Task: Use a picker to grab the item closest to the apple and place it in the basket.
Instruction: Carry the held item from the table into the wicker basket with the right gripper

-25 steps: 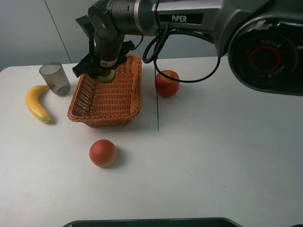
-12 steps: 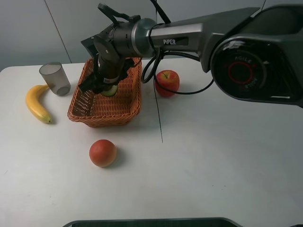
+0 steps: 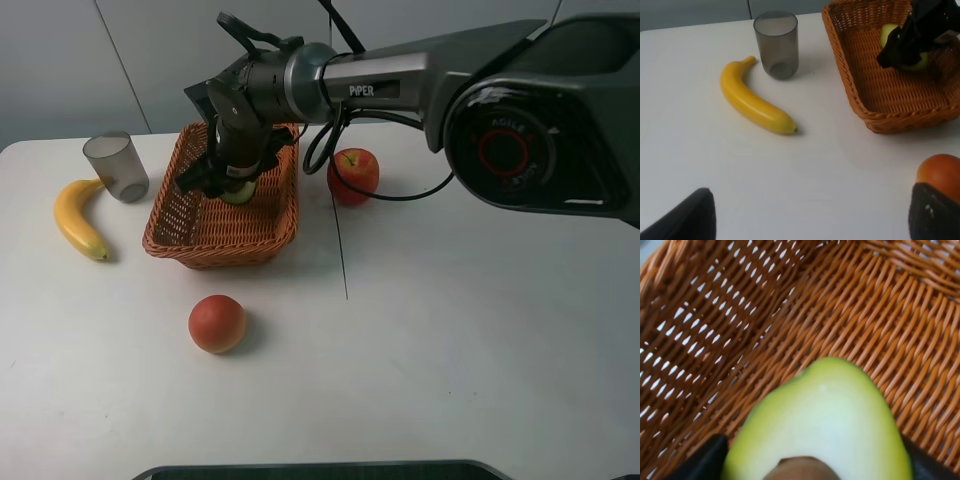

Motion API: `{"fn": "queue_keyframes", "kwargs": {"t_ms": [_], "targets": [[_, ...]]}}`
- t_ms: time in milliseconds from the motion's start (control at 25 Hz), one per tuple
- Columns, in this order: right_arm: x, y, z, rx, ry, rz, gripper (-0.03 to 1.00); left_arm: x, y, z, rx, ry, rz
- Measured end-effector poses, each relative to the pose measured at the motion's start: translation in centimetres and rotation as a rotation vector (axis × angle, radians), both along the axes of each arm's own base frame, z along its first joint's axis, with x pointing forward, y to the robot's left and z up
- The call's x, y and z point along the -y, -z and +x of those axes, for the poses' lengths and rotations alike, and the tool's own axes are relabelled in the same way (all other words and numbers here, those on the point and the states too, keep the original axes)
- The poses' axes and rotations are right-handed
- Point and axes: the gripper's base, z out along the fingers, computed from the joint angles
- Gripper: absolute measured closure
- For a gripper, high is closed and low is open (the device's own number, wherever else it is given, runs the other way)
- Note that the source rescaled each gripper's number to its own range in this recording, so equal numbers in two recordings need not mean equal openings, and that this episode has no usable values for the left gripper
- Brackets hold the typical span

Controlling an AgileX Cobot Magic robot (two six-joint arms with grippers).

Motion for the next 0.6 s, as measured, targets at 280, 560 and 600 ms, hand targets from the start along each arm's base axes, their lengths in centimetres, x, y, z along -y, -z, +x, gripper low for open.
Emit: {"fn": "queue_keyframes", "kwargs": {"t_ms": [280,560,600], "targets": [[0.0,0.0,0.0,-0.001,0.002,0.001,-0.02,0.0,0.0,0.0,0.000,0.001,0.002],[0.2,-2.4,-0.1,0.016,0.006,0.018,-0.03,0.0,0.0,0.0,0.000,0.000,0.000],[0.3,-3.4,-0.2,0.022,0.007,0.022,-0.03,0.0,0.0,0.0,0.000,0.000,0.000]]}}
